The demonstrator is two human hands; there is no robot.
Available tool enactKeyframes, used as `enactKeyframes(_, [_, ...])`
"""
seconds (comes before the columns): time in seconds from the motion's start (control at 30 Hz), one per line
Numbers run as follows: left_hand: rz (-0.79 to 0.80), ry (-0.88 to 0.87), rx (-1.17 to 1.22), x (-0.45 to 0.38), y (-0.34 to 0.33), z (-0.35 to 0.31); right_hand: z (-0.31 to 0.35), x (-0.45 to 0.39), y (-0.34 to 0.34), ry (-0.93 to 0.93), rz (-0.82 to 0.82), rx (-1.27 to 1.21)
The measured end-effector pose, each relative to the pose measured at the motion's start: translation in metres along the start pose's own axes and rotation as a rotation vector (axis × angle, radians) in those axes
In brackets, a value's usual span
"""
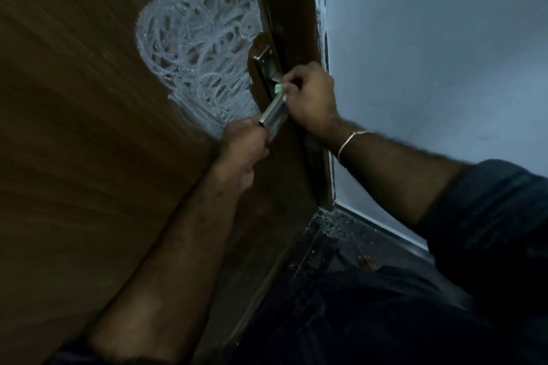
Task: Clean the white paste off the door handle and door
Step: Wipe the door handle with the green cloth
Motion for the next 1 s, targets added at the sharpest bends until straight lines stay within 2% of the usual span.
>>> enactKeyframes(0.07, [0.001, -0.020, 0.015, 0.001, 0.001, -0.001, 0.005, 0.035, -0.016, -0.032, 0.044, -0.165])
enactKeyframes(0.13, [-0.002, -0.056, 0.016, 0.002, 0.003, -0.002, 0.009, 0.071, -0.032, -0.172, 0.051, -0.453])
enactKeyframes(0.2, [0.030, -0.104, -0.019, 0.007, 0.002, -0.004, 0.002, 0.077, -0.043, -0.492, -0.020, -0.881])
enactKeyframes(0.27, [0.040, -0.135, -0.090, 0.013, 0.000, -0.004, 0.000, 0.074, -0.055, -0.773, 0.035, -1.336])
enactKeyframes(0.3, [0.028, -0.149, -0.120, 0.015, -0.001, -0.004, 0.001, 0.069, -0.058, -0.853, 0.078, -1.491])
enactKeyframes(0.4, [0.012, -0.127, -0.164, 0.019, -0.005, -0.006, -0.006, 0.043, -0.053, -0.930, 0.054, -1.694])
enactKeyframes(0.57, [0.003, -0.096, -0.253, 0.025, -0.006, -0.011, -0.016, 0.011, -0.047, -0.951, -0.031, -1.719])
enactKeyframes(0.73, [0.036, -0.078, -0.210, 0.027, -0.003, -0.012, -0.017, 0.027, -0.047, -0.956, 0.136, -1.496])
enactKeyframes(0.8, [0.033, -0.077, -0.212, 0.025, -0.003, -0.012, -0.025, 0.028, -0.037, -0.877, 0.135, -1.366])
enactKeyframes(0.9, [0.037, -0.061, -0.209, 0.024, -0.002, -0.012, -0.033, 0.017, -0.016, -0.686, -0.045, -1.166])
enactKeyframes(1.0, [0.007, -0.089, -0.199, 0.026, 0.000, -0.013, -0.023, 0.003, 0.000, -0.405, -0.140, -0.688])
Point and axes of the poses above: each hand's wrist, its own x-axis away from the middle knuckle, its own y-axis out of the back of the hand, z = x × y, the point moved 3 cm from there along -x, towards the middle knuckle, and after that the axes turned 5 degrees about -x, right-handed, at the moved point
